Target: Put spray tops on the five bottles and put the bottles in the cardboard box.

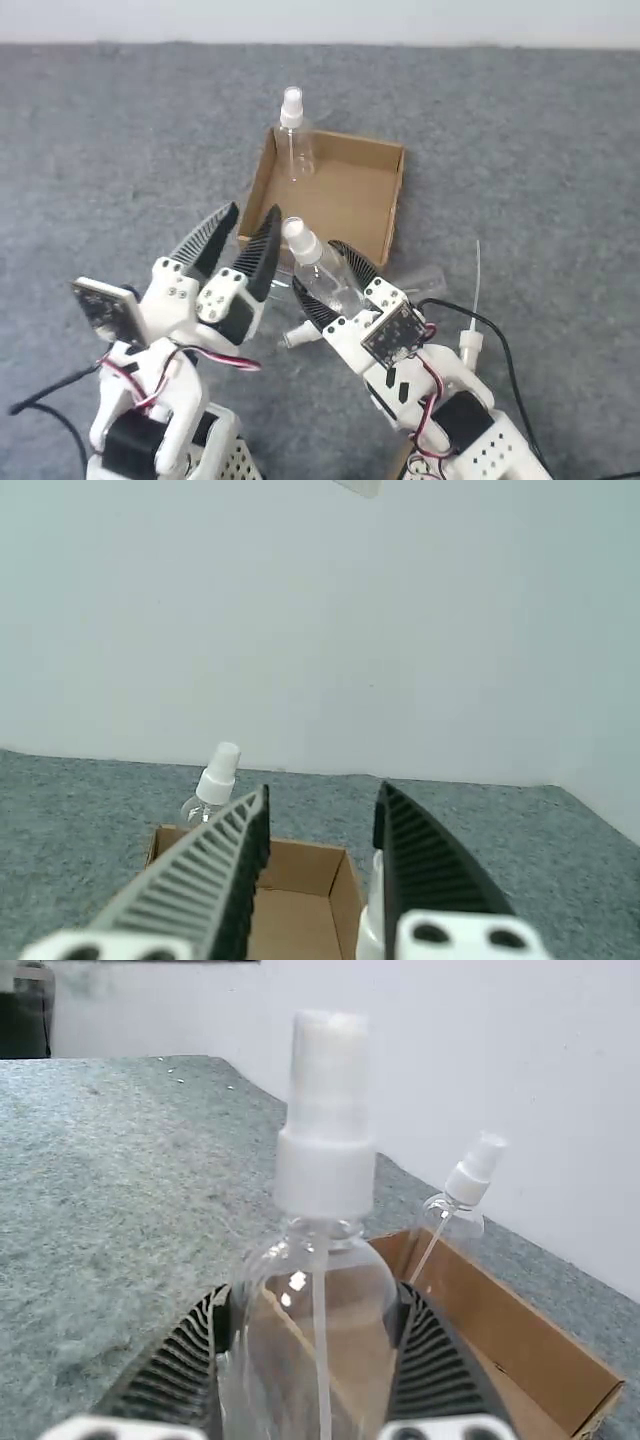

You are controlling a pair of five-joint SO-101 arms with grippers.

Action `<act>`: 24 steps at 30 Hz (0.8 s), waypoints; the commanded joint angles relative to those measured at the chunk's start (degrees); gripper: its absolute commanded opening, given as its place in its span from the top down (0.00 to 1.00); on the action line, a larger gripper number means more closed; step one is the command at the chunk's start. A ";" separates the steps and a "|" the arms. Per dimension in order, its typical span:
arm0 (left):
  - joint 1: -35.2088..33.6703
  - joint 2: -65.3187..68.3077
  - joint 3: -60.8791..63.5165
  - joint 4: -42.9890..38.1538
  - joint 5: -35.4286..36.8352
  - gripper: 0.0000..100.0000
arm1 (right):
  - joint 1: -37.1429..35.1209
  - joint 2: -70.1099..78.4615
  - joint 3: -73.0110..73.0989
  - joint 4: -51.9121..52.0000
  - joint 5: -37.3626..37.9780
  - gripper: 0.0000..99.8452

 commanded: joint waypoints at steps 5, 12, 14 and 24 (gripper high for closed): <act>-1.14 0.00 -1.63 -0.97 0.70 0.84 | 0.57 -1.36 0.00 -1.98 0.70 0.99; 3.52 0.09 1.63 -3.60 -1.76 0.84 | 0.57 -1.36 -0.53 -2.07 0.70 0.99; 4.57 0.09 2.24 -3.52 -2.02 0.84 | 0.57 -1.36 -0.62 -2.07 0.70 0.99; 4.75 -0.18 2.68 -3.52 -6.51 0.85 | 0.48 -1.36 -2.11 -5.23 0.79 0.99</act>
